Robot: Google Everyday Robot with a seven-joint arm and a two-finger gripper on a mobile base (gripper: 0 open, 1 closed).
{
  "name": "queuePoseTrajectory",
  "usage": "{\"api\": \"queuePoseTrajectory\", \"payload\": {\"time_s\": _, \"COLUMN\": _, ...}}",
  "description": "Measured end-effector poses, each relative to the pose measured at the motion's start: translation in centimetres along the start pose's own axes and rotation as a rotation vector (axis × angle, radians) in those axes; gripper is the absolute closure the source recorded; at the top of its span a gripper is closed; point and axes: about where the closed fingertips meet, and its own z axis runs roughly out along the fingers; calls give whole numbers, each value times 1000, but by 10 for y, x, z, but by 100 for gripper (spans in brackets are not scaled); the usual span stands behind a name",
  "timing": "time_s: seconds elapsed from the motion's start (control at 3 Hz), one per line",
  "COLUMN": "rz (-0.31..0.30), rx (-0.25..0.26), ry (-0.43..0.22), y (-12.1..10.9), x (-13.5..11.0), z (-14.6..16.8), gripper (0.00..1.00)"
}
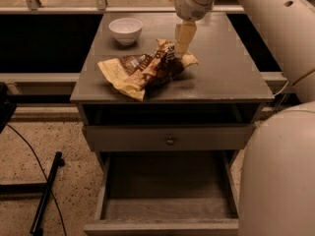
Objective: Place brown chip bag into middle drawer
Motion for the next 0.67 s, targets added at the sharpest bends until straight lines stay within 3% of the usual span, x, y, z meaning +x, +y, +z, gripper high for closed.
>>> {"api": "queuePoseTrajectory", "payload": {"time_s": 0.67, "rz": 5, "rx": -36, "ry": -11, "y": 8, "x": -3, "z": 5, "gripper": 0}}
